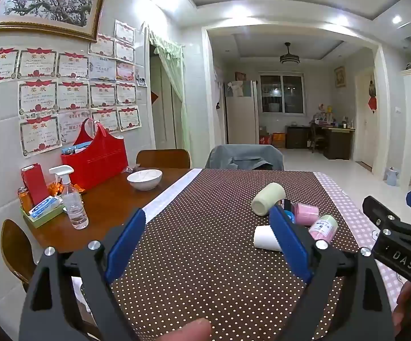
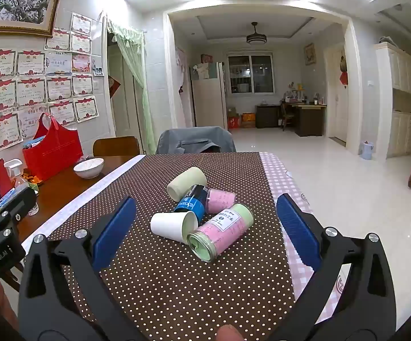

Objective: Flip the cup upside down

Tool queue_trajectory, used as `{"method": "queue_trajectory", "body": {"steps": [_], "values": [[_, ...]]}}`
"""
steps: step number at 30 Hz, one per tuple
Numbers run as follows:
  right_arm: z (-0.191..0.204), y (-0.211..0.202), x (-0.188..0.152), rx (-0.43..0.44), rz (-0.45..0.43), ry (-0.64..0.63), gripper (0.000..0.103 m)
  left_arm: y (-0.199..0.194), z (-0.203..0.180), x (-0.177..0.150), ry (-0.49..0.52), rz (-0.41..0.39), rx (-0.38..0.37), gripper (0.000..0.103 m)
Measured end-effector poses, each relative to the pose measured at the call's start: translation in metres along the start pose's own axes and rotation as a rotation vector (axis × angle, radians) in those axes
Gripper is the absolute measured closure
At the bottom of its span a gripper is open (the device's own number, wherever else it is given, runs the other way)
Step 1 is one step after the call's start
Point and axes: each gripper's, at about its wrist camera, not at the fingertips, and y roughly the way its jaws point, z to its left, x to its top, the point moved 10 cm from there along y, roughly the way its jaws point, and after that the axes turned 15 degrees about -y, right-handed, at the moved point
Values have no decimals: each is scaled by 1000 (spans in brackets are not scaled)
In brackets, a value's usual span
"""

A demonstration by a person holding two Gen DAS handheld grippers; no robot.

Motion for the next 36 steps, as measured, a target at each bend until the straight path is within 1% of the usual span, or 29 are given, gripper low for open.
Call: {"method": "queue_trajectory", "body": {"steps": [36], "values": [[-4, -1, -1, 1, 5, 7, 6, 0, 0, 0, -2, 1, -1, 15]]}}
